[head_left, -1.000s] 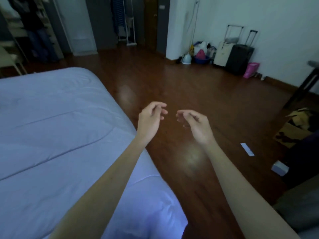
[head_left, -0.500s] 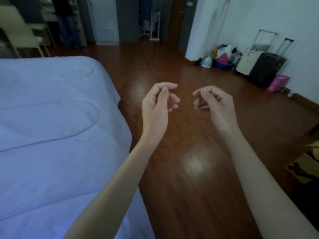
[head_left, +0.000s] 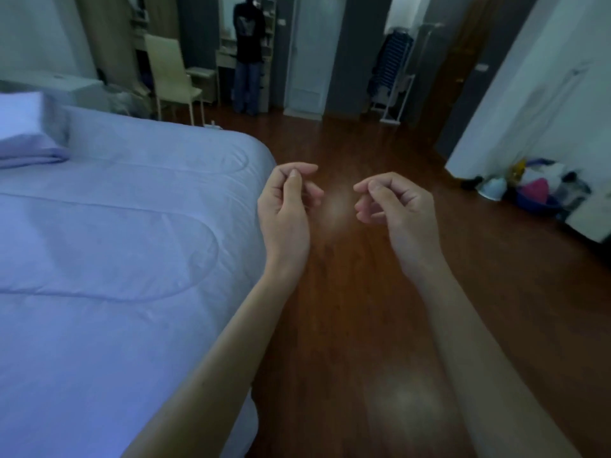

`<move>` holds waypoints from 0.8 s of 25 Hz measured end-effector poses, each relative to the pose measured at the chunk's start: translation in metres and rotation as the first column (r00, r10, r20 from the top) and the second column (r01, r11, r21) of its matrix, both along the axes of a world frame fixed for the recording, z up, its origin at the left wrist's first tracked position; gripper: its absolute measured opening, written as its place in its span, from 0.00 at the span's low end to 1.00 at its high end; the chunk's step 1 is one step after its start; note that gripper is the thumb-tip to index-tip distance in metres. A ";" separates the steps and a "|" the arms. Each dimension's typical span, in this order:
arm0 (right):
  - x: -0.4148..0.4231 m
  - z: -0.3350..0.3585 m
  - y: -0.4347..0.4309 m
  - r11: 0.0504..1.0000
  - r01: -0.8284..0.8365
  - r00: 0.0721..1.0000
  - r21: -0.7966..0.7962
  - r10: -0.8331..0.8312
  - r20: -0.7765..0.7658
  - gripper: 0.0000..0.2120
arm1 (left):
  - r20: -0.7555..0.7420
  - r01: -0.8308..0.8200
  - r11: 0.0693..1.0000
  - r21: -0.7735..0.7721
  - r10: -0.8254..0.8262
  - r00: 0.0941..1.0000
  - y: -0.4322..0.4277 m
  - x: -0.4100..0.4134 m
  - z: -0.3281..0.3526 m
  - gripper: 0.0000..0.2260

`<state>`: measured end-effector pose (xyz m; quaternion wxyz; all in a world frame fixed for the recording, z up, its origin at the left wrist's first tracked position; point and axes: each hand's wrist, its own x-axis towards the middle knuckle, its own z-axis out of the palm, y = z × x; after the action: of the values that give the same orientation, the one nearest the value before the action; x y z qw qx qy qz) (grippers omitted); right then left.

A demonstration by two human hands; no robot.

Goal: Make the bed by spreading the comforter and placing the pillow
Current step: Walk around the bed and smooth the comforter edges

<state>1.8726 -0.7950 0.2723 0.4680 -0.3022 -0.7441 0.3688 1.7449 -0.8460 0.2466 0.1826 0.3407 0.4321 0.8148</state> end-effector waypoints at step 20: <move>-0.250 0.026 0.398 0.858 -0.512 0.851 -0.034 0.502 -0.158 0.10 | -0.055 -0.468 0.863 -0.190 0.467 0.883 0.298 -0.190 0.009 0.14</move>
<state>1.6228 -0.3974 0.2978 0.3946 -0.0852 -0.7475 0.5275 1.5547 -0.5479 0.2555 0.0111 0.2088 0.5811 0.7865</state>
